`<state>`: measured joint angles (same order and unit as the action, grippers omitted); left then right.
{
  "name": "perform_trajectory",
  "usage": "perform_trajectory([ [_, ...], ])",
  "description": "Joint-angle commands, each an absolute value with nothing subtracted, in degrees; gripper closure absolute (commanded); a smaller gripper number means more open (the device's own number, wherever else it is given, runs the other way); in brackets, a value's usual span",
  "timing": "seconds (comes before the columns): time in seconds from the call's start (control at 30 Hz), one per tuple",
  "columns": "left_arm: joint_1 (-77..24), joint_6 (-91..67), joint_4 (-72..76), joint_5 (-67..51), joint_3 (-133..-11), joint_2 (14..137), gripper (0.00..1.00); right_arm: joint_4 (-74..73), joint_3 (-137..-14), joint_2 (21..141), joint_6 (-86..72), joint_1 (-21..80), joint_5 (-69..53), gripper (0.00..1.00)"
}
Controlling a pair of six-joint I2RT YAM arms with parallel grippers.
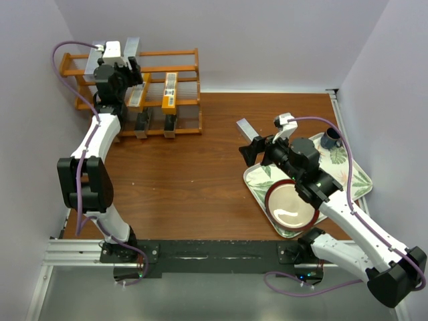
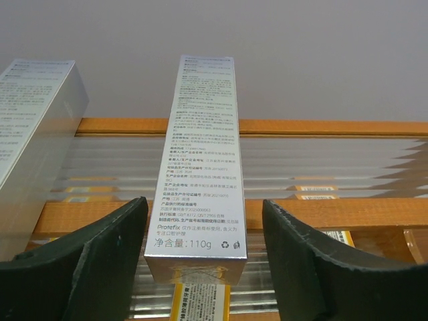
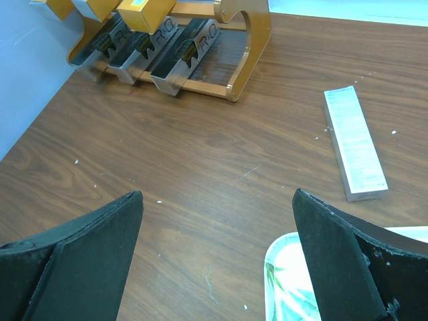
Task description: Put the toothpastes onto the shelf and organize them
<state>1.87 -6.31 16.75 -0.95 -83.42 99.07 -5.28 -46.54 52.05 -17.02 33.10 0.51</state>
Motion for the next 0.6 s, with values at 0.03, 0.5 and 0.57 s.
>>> perform_trajectory([
  [0.03,2.2,-6.3,19.4,-1.1,-84.3,94.1,0.15,-3.4,-46.7,51.2,-16.3,33.4,1.0,0.01],
  [0.5,2.2,-8.5,11.8,-4.7,-84.3,77.0,0.00,-14.0,-55.4,56.5,-18.5,33.4,4.2,0.02],
  [0.57,2.2,-8.4,8.5,-5.3,-81.8,72.2,0.00,-15.6,-59.0,59.8,-18.7,33.3,3.3,0.01],
])
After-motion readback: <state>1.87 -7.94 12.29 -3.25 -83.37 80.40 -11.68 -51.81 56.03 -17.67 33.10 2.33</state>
